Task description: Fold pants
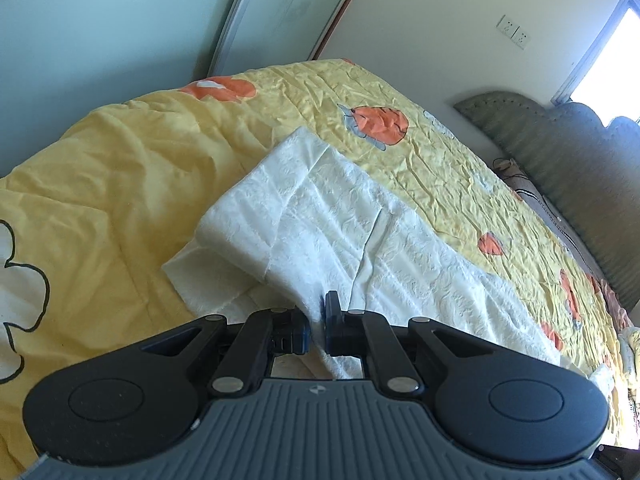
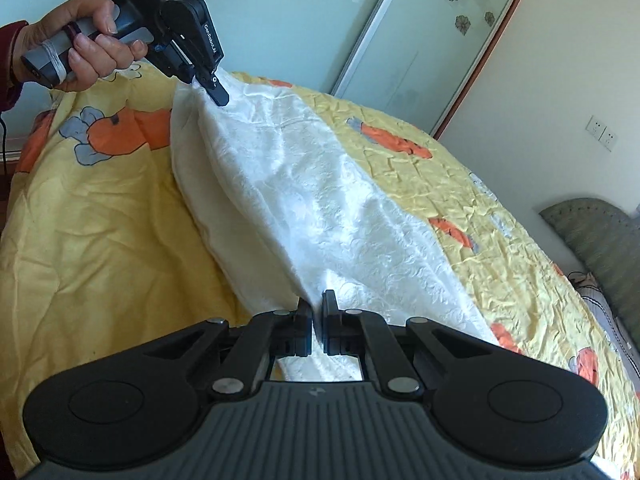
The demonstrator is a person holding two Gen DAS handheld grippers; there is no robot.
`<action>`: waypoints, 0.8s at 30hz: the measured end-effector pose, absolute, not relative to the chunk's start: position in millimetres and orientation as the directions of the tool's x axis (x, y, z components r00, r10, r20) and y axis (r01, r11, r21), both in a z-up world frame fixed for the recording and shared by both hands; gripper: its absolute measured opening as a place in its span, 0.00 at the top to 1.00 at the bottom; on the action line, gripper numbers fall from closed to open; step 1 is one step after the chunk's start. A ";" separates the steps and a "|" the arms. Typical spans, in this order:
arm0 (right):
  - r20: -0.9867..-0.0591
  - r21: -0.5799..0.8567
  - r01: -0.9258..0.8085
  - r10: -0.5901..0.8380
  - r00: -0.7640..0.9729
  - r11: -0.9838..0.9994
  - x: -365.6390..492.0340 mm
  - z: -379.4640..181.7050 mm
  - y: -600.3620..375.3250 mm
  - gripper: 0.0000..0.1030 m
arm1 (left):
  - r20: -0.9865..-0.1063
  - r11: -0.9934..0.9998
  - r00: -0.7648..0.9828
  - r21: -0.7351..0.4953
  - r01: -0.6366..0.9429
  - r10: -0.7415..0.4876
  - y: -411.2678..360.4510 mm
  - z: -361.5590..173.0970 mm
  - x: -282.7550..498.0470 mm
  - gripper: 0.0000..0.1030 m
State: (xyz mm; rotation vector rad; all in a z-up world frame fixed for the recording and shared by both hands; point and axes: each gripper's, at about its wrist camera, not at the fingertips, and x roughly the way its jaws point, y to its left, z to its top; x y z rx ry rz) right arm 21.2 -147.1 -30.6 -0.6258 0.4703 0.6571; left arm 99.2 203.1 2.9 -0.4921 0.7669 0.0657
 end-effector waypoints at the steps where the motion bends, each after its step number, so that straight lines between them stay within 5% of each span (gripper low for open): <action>1: -0.583 -0.381 -0.685 0.413 0.700 0.621 18.8 -30.7 -147.6 0.96 | -0.678 0.889 0.726 -0.397 -0.230 -0.115 202.3 4.4 97.7 0.92; 10: -0.618 -0.318 -0.708 0.428 0.659 0.631 14.4 -45.3 -150.0 0.96 | -0.709 0.932 0.704 -0.275 -0.236 -0.030 184.4 2.6 99.6 0.91; 11: -0.627 -0.299 -0.710 0.429 0.650 0.638 17.2 -48.7 -150.5 0.95 | -0.717 0.937 0.697 -0.251 -0.242 -0.012 182.4 2.3 100.2 0.80; 14: -0.622 -0.256 -0.696 0.437 0.650 0.670 19.9 -49.0 -154.1 0.94 | -0.730 0.938 0.683 -0.239 -0.253 -0.002 183.8 7.7 98.7 0.69; 19: -0.598 -0.209 -0.702 0.479 0.642 0.680 2.5 -24.5 -180.1 0.89 | -0.743 0.939 0.668 -0.199 -0.280 0.042 186.6 32.2 85.5 0.67; 24: -0.538 -0.049 -0.458 0.363 0.761 0.888 9.9 -10.6 -258.9 0.89 | -0.696 0.980 0.718 -0.121 -0.155 0.027 143.5 57.1 87.7 0.63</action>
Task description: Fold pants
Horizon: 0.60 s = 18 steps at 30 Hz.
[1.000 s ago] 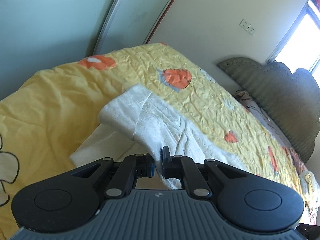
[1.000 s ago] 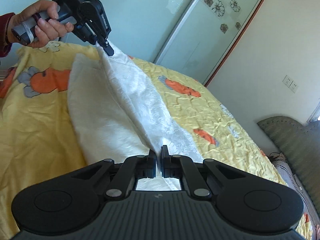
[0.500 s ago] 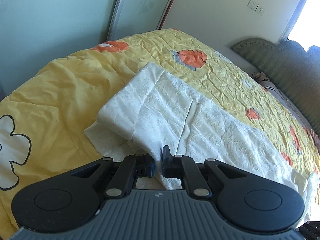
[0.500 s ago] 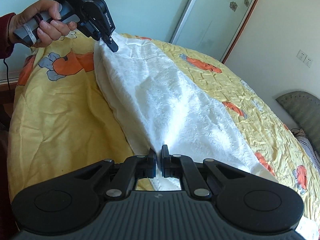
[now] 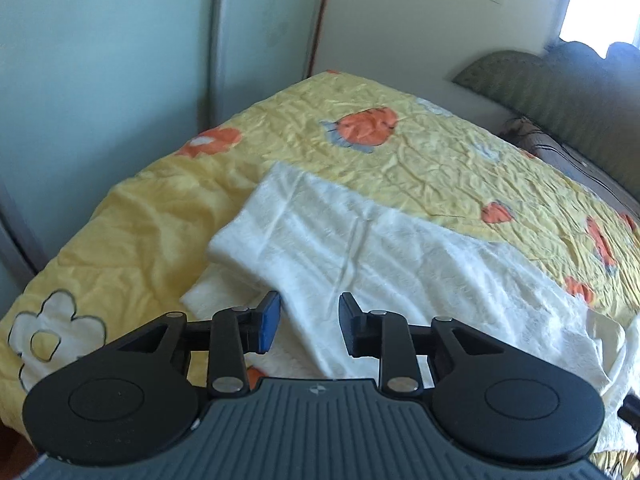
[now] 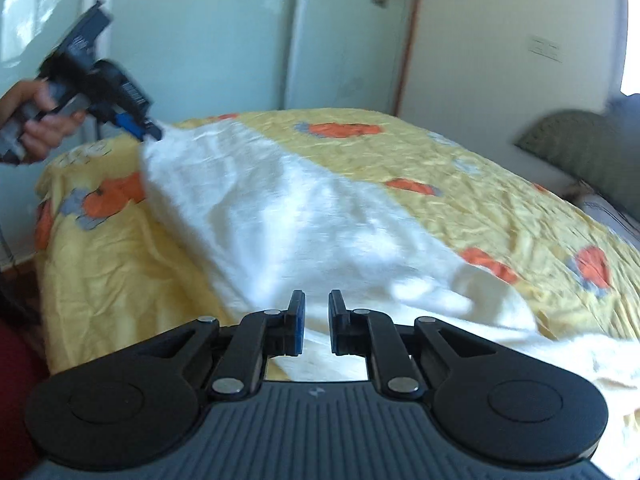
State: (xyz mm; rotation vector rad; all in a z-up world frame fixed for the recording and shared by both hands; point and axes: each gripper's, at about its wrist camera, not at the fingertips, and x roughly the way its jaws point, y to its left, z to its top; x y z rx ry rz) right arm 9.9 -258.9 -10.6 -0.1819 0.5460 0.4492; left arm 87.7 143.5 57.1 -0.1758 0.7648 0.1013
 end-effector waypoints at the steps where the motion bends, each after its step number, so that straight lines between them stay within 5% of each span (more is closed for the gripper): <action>1: -0.554 -0.021 -0.376 0.302 0.776 0.926 12.2 -15.2 -276.0 0.89 | -0.679 0.988 0.734 -0.107 -0.108 0.007 128.7 59.5 90.0 0.58; 6: -0.675 0.101 -0.067 0.117 0.729 0.993 -2.7 -49.0 -356.8 0.89 | -0.670 0.977 0.711 -0.134 0.167 -0.213 47.6 55.7 102.5 0.54; 12: -0.534 0.323 0.133 0.064 0.843 0.937 -25.7 -27.7 -426.7 0.87 | -0.667 0.854 0.622 -0.042 0.519 -0.411 -56.5 40.0 80.5 0.53; 14: -0.460 0.439 0.131 0.098 0.882 0.889 -11.5 -23.6 -443.5 0.77 | -0.658 0.795 0.611 0.030 0.606 -0.441 -87.4 32.6 67.9 0.51; 16: -0.388 0.568 0.109 0.148 0.910 0.816 8.0 -25.7 -459.2 0.41 | -0.644 0.741 0.613 0.105 0.664 -0.458 -113.1 24.5 53.0 0.51; 18: -0.328 0.685 0.082 0.206 0.922 0.724 33.0 -34.4 -472.0 0.36 | -0.631 0.691 0.615 0.168 0.704 -0.473 -134.2 15.7 39.1 0.50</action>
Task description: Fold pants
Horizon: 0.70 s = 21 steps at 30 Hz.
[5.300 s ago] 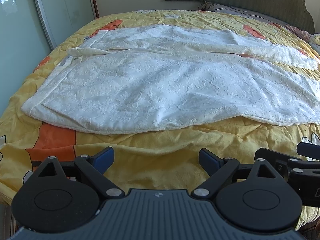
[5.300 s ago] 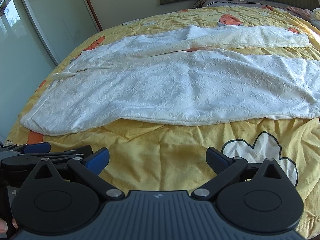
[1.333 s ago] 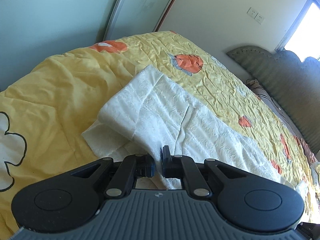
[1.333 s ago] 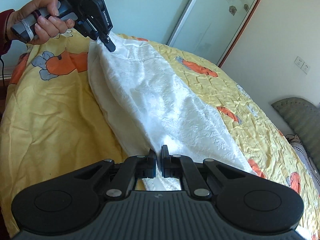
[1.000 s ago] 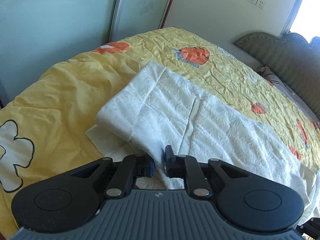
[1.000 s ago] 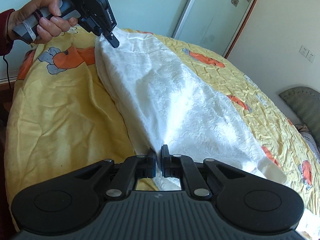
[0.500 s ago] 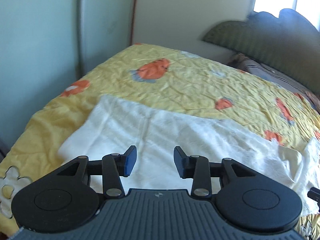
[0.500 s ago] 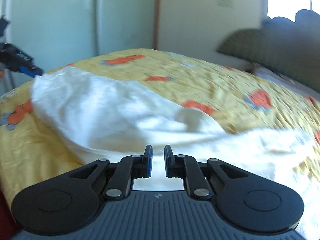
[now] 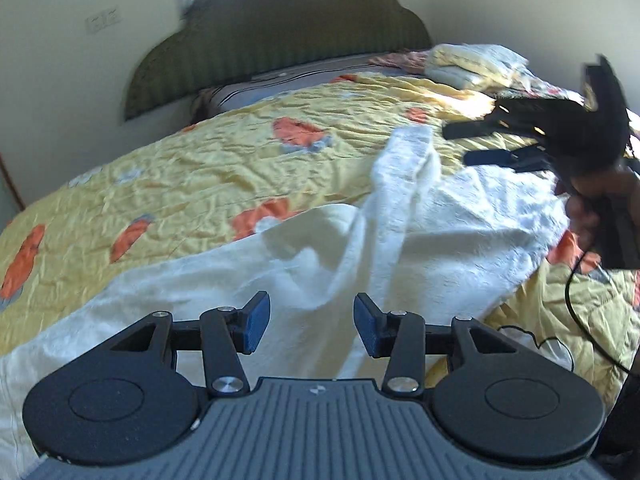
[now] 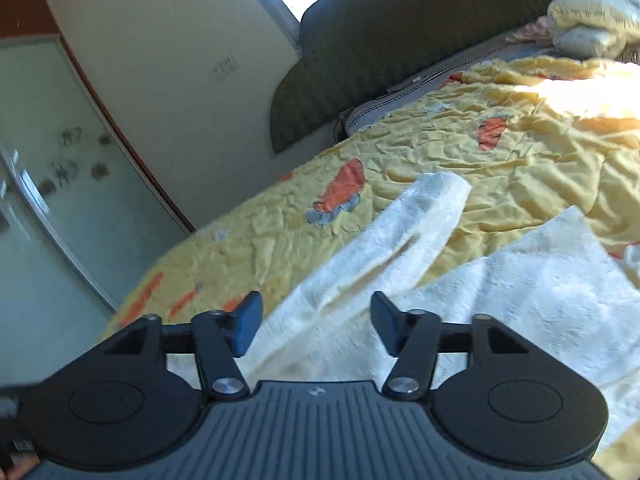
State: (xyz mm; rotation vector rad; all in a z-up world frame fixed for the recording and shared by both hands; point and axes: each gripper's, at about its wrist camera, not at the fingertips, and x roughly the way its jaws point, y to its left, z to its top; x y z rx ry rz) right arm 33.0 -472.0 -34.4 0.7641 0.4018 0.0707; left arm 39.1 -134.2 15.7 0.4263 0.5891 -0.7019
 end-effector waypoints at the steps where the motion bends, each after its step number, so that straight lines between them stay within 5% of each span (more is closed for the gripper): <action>1: -0.316 0.726 0.080 0.227 0.921 0.683 45.9 -39.6 -476.5 0.36 | -0.632 0.671 0.610 0.187 0.718 -0.477 -141.9 11.0 35.0 0.50; 9: -0.340 0.857 0.210 0.210 0.917 0.470 98.6 -84.1 -504.0 0.37 | -0.642 0.605 0.594 0.244 0.758 -0.485 -176.6 -19.8 27.9 0.50; 18: -0.367 0.834 0.295 0.070 0.928 0.466 140.6 -87.1 -539.6 0.38 | -0.651 0.633 0.604 0.237 0.737 -0.460 -189.6 -32.7 44.1 0.53; 21: -0.397 0.830 0.336 0.047 0.917 0.446 150.1 -92.8 -548.0 0.78 | -0.652 0.634 0.614 0.255 0.730 -0.445 -195.5 -36.6 47.2 0.59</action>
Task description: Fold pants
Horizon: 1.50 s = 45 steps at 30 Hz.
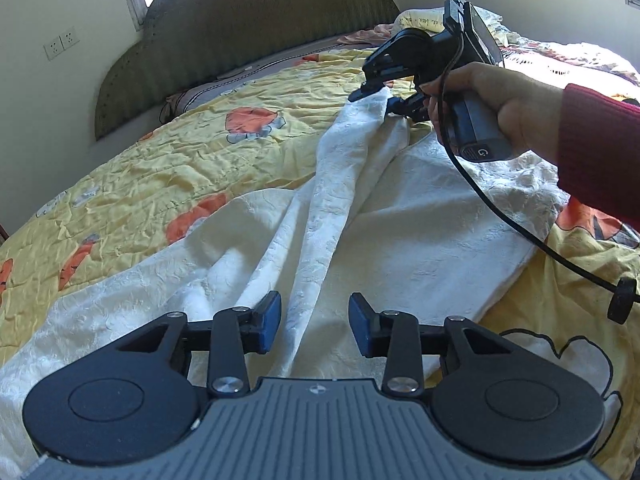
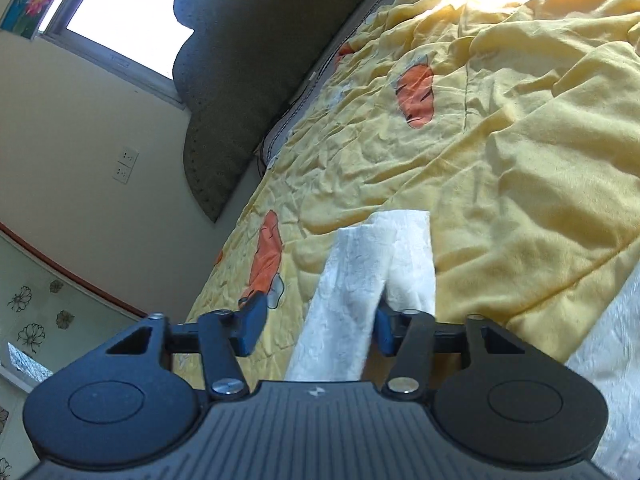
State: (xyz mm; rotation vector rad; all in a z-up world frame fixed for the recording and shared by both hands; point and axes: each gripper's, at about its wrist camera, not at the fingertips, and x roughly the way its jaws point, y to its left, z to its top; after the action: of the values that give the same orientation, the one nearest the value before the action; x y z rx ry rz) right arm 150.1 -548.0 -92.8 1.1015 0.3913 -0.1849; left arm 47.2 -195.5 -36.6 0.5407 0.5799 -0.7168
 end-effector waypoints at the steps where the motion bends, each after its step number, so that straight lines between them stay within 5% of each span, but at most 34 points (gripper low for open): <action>1: -0.394 0.835 0.335 0.048 0.918 0.437 150.0 -95.1 -550.0 0.88 | -0.652 0.632 0.617 0.263 0.729 -0.441 -197.8 -37.7 46.9 0.60; 7: -0.322 0.847 0.272 0.035 0.946 0.458 127.8 -78.2 -549.7 0.94 | -0.626 0.632 0.655 0.313 0.709 -0.424 -205.8 -41.0 43.8 0.61; 12: -0.226 0.854 0.186 0.025 0.974 0.486 106.6 -41.8 -552.8 0.93 | -0.618 0.640 0.662 0.314 0.701 -0.423 -207.8 -41.3 43.6 0.90; 18: -0.222 0.855 0.161 0.067 0.973 0.493 112.9 -14.2 -552.9 0.93 | -0.580 0.712 0.698 0.265 0.650 -0.421 -200.1 -26.8 48.3 0.92; 25: 0.082 0.787 -0.098 0.054 0.995 0.610 49.5 49.2 -536.0 0.94 | -0.421 0.800 0.771 0.155 0.580 -0.478 -167.9 25.7 43.8 0.92; 32: -0.256 0.862 0.276 -0.106 0.961 0.425 -35.2 -46.1 -563.0 0.93 | -0.583 0.678 0.603 0.117 0.726 -0.545 -183.8 -10.1 30.9 0.92; 45: -0.419 0.798 0.449 -0.167 0.893 0.402 -93.9 -88.6 -552.4 0.93 | -0.664 0.595 0.514 0.127 0.793 -0.543 -181.4 -29.0 14.1 0.92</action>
State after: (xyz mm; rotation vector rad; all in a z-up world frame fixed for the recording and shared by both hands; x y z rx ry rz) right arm -93.9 -552.4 -88.6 1.0927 0.2918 -0.3961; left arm 14.1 -181.4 -29.0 0.4503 0.6197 -0.8362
